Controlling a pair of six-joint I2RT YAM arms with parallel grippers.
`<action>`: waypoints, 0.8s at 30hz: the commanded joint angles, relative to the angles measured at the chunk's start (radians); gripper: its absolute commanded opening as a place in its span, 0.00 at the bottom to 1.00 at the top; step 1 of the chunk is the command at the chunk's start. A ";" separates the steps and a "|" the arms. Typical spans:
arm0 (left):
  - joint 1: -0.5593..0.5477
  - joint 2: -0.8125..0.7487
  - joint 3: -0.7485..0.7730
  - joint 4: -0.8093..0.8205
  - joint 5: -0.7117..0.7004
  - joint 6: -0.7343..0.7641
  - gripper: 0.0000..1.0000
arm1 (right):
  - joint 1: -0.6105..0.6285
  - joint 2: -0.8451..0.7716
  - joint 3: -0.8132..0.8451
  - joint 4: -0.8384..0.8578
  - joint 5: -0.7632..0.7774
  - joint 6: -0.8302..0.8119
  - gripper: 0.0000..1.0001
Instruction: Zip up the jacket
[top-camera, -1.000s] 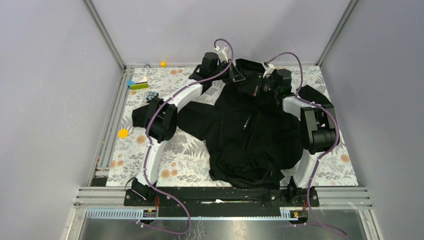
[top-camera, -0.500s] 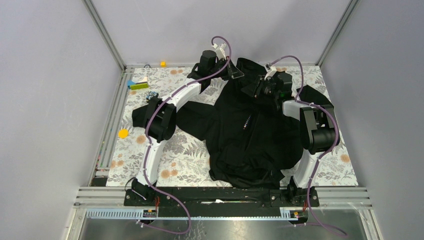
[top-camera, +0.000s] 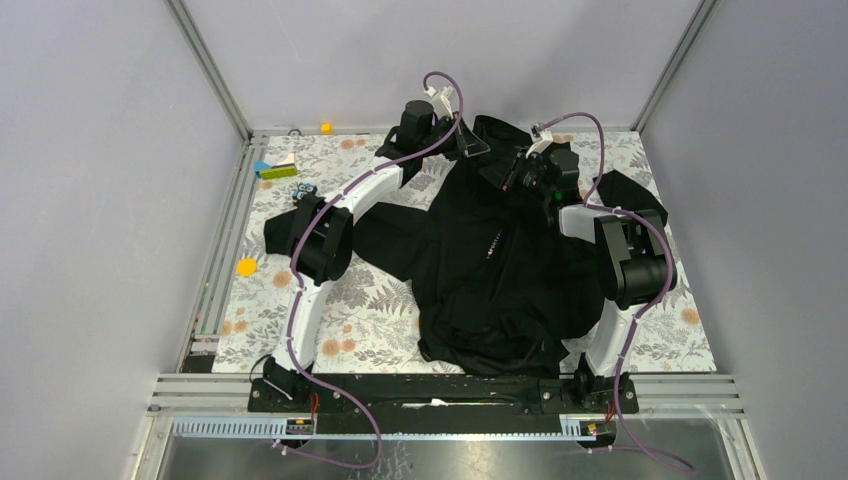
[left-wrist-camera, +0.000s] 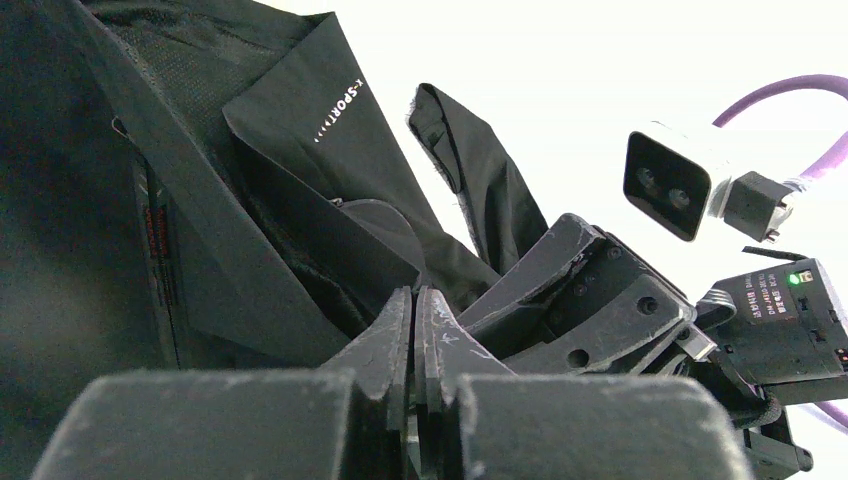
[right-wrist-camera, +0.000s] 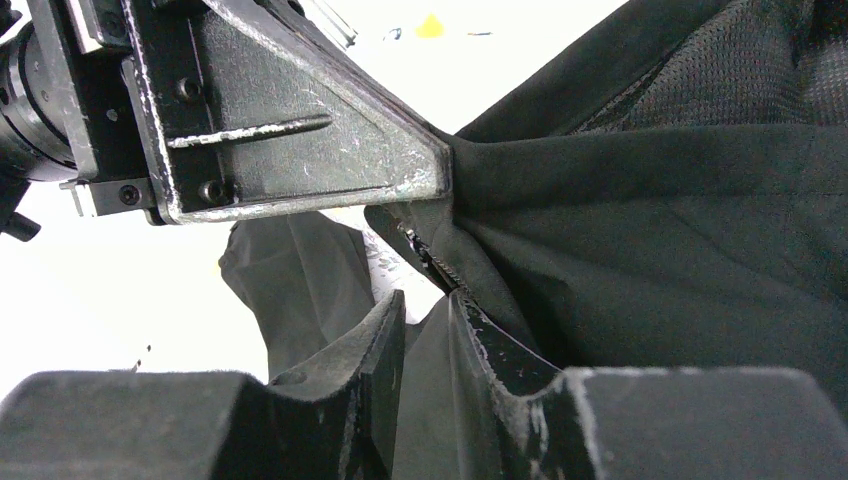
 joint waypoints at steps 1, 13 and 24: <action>-0.001 -0.078 0.043 0.077 0.027 -0.009 0.00 | 0.014 0.003 0.044 0.058 0.037 0.013 0.30; 0.000 -0.078 0.040 0.087 0.032 -0.019 0.00 | 0.033 0.030 0.071 0.042 0.076 -0.002 0.32; -0.001 -0.073 0.038 0.097 0.039 -0.032 0.00 | 0.043 0.054 0.081 0.070 0.122 0.009 0.32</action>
